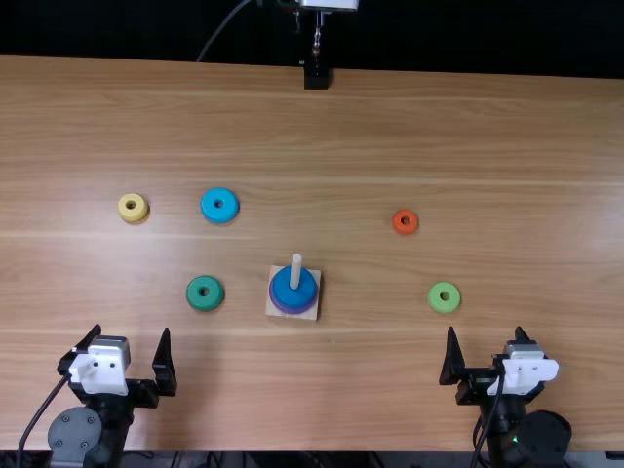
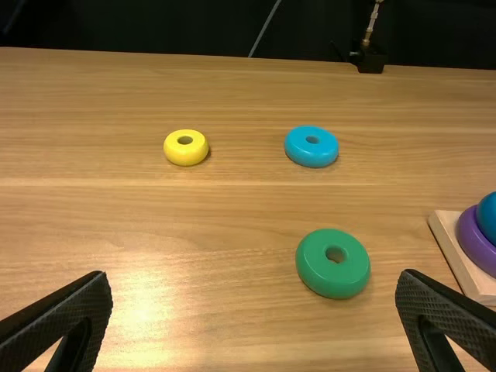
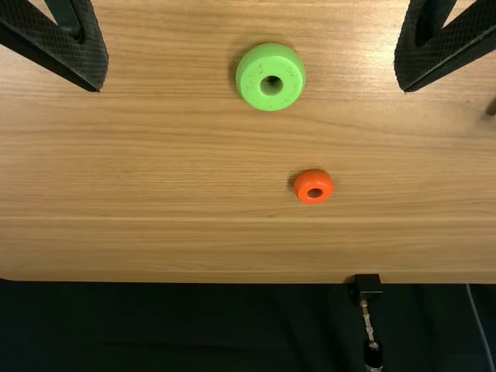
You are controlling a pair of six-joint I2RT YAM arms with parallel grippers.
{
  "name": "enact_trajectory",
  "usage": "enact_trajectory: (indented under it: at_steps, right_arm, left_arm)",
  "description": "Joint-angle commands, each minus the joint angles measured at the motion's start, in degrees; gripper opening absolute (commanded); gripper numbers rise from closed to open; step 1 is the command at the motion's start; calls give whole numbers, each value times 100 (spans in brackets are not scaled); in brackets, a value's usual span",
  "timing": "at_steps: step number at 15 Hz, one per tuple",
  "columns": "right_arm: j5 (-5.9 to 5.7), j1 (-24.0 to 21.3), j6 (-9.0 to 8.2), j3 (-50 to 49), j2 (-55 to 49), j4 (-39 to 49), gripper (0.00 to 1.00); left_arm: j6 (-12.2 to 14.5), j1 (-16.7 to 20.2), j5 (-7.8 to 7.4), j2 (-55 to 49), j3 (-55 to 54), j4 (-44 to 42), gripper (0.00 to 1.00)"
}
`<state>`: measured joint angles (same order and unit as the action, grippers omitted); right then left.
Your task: Build the Hanoi tower: stack the rings onto the peg from bottom to top in this color order: purple, dark blue, light blue, dark green, light green, yellow, orange.
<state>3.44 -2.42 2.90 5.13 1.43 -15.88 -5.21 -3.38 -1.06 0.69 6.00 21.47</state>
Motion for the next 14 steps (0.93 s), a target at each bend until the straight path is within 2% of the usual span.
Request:
enact_trajectory:
  at_steps: [1,3,10,13,14]
  right_arm:
    - [25,-84,6,-389,-143,-243,100]
    - [25,-84,16,-389,-143,-243,100]
    - [25,-84,16,-398,-143,-243,100]
    - [35,-84,16,-389,-143,-243,100]
    - [35,-84,6,-389,-143,-243,100]
  left_arm:
    - [36,-40,-21,-69,-600,437,100]
    - [15,-58,-52,-69,-600,437,100]
    - [36,-67,-21,-69,-600,437,100]
    - [26,-146,-200,-69,-600,299,100]
    - [26,-181,-358,-69,-591,141,100]
